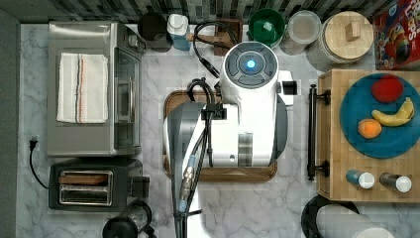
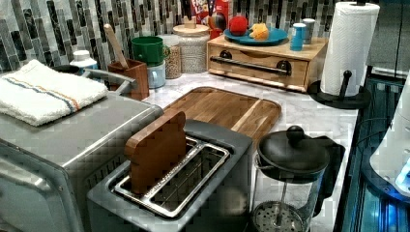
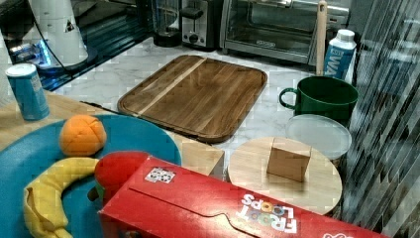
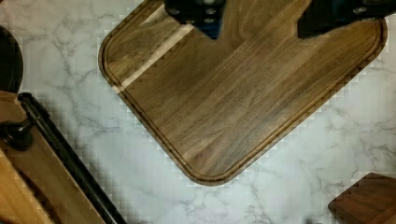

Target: Open the drawer.

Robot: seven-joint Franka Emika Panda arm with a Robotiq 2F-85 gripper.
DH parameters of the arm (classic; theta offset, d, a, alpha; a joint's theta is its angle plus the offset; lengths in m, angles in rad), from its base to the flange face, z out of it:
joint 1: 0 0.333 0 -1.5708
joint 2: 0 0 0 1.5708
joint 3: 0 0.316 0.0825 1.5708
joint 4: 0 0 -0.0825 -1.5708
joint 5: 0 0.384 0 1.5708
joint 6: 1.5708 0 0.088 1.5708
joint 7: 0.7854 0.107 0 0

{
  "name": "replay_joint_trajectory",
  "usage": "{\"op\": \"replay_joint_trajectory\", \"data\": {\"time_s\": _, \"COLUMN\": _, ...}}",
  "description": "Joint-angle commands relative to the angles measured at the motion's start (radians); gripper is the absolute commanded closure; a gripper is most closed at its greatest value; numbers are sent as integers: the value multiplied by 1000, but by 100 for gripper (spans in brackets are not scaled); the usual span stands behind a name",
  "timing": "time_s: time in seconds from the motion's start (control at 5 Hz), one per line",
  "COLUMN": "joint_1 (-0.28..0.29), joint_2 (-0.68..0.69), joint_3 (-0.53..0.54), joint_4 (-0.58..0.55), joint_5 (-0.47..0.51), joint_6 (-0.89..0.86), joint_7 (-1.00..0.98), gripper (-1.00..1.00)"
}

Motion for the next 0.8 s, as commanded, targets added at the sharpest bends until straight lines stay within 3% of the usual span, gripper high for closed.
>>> {"op": "replay_joint_trajectory", "data": {"time_s": 0.2, "joint_1": 3, "joint_2": 5, "joint_3": 5, "joint_4": -1, "joint_5": -1, "joint_6": 0, "joint_7": -1, "gripper": -100}}
{"op": "replay_joint_trajectory", "data": {"time_s": 0.4, "joint_1": -2, "joint_2": 5, "joint_3": 10, "joint_4": -1, "joint_5": -1, "joint_6": 0, "joint_7": -1, "gripper": -100}}
{"op": "replay_joint_trajectory", "data": {"time_s": 0.6, "joint_1": -17, "joint_2": -7, "joint_3": -9, "joint_4": -31, "joint_5": 12, "joint_6": 8, "joint_7": -140, "gripper": -100}}
{"op": "replay_joint_trajectory", "data": {"time_s": 0.8, "joint_1": -42, "joint_2": -32, "joint_3": -17, "joint_4": -172, "joint_5": 15, "joint_6": 144, "joint_7": -323, "gripper": -100}}
